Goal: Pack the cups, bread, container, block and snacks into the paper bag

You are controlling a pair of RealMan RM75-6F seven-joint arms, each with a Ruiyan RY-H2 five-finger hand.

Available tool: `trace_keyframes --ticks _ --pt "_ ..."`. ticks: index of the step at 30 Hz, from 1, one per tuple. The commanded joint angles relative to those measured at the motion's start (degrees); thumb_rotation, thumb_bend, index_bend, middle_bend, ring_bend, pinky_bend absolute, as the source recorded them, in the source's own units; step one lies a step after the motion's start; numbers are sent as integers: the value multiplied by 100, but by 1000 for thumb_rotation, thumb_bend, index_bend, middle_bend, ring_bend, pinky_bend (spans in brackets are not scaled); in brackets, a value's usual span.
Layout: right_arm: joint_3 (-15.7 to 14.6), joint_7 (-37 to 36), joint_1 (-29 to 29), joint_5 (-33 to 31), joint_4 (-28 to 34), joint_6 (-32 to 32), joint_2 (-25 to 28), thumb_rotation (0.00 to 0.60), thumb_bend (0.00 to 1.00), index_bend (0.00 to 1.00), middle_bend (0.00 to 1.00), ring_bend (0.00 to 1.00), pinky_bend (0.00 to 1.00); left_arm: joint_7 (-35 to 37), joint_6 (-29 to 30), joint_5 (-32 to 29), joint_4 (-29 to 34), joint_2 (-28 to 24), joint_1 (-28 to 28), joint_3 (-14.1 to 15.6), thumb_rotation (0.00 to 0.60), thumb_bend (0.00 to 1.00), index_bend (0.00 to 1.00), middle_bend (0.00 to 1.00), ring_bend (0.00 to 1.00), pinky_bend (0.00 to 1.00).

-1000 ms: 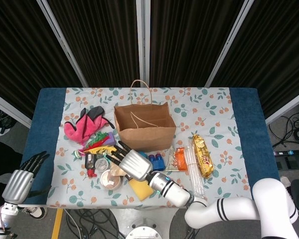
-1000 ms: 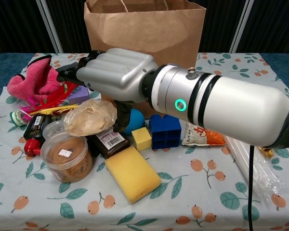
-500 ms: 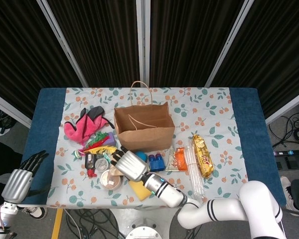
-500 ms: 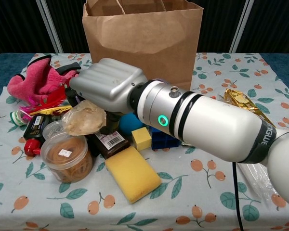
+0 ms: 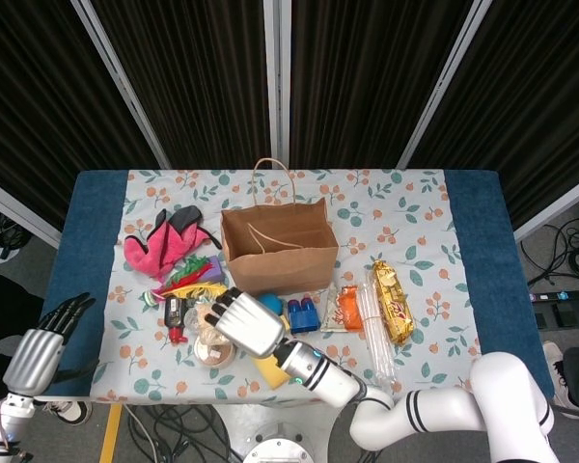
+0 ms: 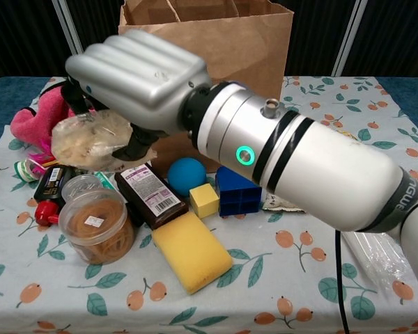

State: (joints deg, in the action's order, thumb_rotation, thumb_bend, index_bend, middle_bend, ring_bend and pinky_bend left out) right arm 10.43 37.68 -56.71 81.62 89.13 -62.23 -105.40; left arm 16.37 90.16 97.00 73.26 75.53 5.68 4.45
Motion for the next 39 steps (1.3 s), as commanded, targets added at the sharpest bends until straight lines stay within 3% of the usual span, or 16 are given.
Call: trace_keyframes --ticks 1,10,15,18,22,26,32,39 --pt "196 -30 -6 360 467 -249 243 600 257 707 585 492 535 -31 7 16 41 -20 -5 11 600 193 136 175 135 244" --pt "1314 275 -169 840 1664 -701 916 600 273 739 605 509 556 -156 28 89 155 -42 4 31 600 194 136 175 135 244" --pt "2091 465 -102 642 2065 -946 1470 600 275 742 609 513 560 -165 24 92 204 -81 24 15 600 194 136 175 135 244" --pt "2370 400 66 376 2133 -1077 1817 600 275 742 608 513 560 -181 -2 123 230 -85 55 19 600 193 136 175 135 244" --pt "2384 176 392 136 2055 -1298 2136 600 277 744 610 514 560 -220 -54 177 261 -79 109 31 600 195 136 175 135 245" --pt "2124 -232 724 -183 1818 -1396 2271 600 279 745 610 513 560 -261 -96 200 298 -86 153 30 600 193 136 175 135 244" --pt "1726 -788 944 -603 1513 -1336 2143 600 284 745 609 513 560 -313 -138 193 343 -101 186 24 600 194 136 175 134 244" --pt "1528 -992 919 -779 1304 -1243 1972 600 281 747 605 513 560 -309 -149 148 353 -121 176 28 600 194 136 175 135 244"
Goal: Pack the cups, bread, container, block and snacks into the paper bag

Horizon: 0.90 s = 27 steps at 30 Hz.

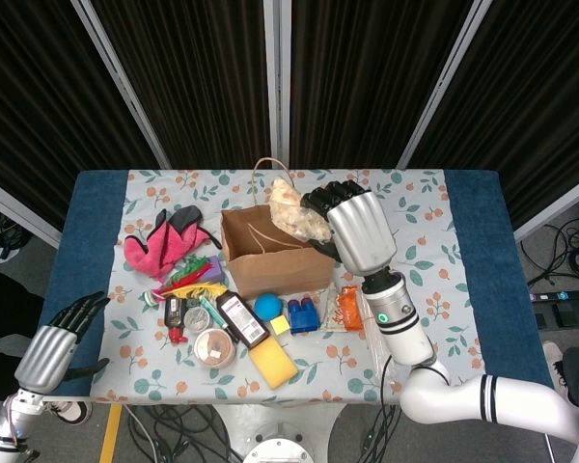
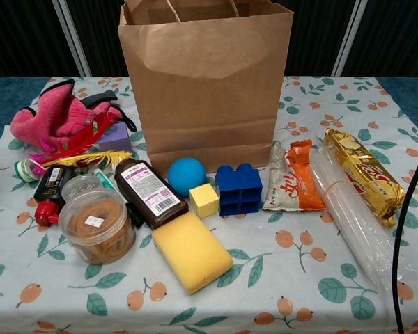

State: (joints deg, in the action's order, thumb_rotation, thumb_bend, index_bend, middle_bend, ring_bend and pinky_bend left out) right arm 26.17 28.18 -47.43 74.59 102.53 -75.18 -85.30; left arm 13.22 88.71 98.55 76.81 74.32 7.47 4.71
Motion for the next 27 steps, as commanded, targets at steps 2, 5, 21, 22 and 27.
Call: trace_keyframes --ticks 2,5,21,22,27 --pt "-92 -74 -22 -184 -33 150 -38 600 245 735 586 506 545 13 3 -2 -14 9 -9 10 600 193 136 175 134 244" --pt "-176 -126 -45 -352 60 405 68 600 125 612 511 406 430 30 -4 -5 -36 30 -7 14 600 194 136 175 134 244" --pt "16 -415 -55 -216 383 -6 177 600 57 283 314 143 174 59 40 -15 -70 59 -10 2 600 193 136 175 135 244" --pt "12 -514 -50 -29 432 -76 188 600 58 283 314 144 174 55 50 -13 -69 55 -14 1 600 194 136 175 135 244" --pt "-187 -767 -94 1075 982 -196 365 600 59 283 318 148 174 20 62 -33 -56 37 -48 19 600 193 136 175 134 244"
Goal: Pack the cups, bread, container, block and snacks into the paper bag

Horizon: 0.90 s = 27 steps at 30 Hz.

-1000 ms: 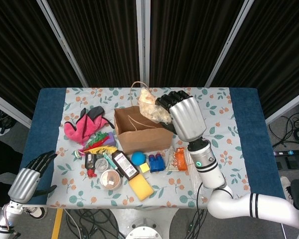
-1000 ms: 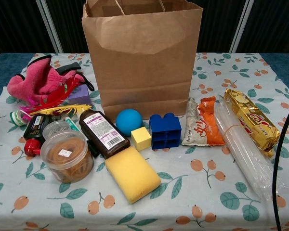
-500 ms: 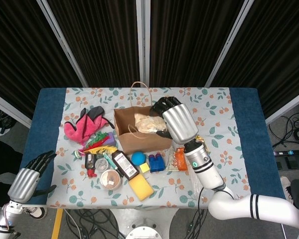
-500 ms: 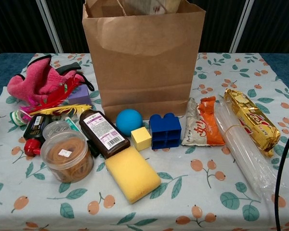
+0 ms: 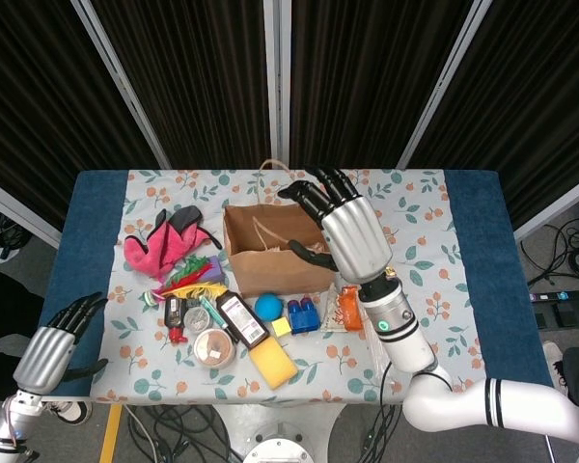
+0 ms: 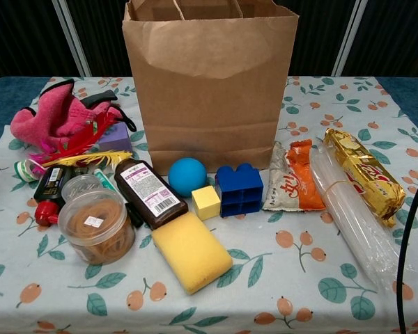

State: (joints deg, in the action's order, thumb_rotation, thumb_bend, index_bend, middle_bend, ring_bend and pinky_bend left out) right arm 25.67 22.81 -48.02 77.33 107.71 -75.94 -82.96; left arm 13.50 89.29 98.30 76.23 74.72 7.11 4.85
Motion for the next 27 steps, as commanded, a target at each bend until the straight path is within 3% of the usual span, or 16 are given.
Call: trace_keyframes --ticks 1,5,8,17,27 --pt "-209 -198 -63 941 598 -41 179 600 59 283 320 149 174 -13 5 -16 6 -1 -20 8 600 193 136 175 134 244" --pt "-689 119 -251 1278 1034 689 386 600 53 281 323 151 170 -51 12 -33 10 26 -42 9 600 193 136 175 135 244" --pt "-921 195 -403 1071 1060 1255 412 600 49 280 322 151 170 -71 -1 -28 19 43 -43 16 600 193 136 175 135 244" --pt "-817 609 -1422 -856 320 2976 117 600 0 252 276 120 153 -76 30 -48 7 58 -78 14 600 193 136 175 135 244" --pt "-1142 1325 -2558 -2991 -825 3609 -757 600 0 184 237 83 129 -39 16 -103 8 83 -121 18 600 192 136 175 134 244"
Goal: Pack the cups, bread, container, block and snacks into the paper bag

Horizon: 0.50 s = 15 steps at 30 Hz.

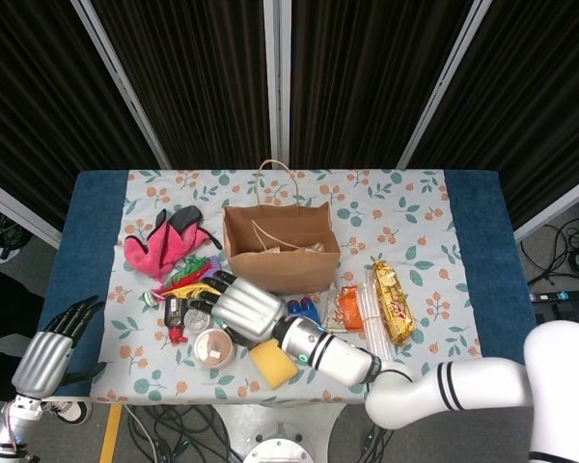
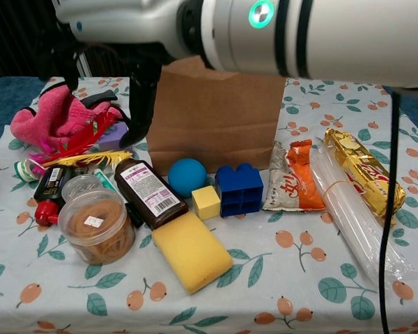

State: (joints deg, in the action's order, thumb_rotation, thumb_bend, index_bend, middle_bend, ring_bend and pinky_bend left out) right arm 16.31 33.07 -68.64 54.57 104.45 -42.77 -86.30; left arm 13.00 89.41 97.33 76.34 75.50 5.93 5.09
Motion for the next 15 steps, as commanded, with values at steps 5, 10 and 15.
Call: trace_keyframes --ticks 5,10,15 --pt "-461 324 -788 -1164 -917 352 -831 600 0 171 229 74 120 70 8 -10 -16 1 -8 -9 600 193 136 175 134 244" --pt "-583 261 -923 -1291 -1131 298 -1127 600 0 165 227 73 114 57 12 -31 15 -15 -34 -5 600 195 136 175 134 243" --pt "-685 274 -1069 -1382 -1317 272 -1321 600 0 165 227 73 111 120 11 -61 -16 -8 -37 -29 600 194 136 175 134 243"
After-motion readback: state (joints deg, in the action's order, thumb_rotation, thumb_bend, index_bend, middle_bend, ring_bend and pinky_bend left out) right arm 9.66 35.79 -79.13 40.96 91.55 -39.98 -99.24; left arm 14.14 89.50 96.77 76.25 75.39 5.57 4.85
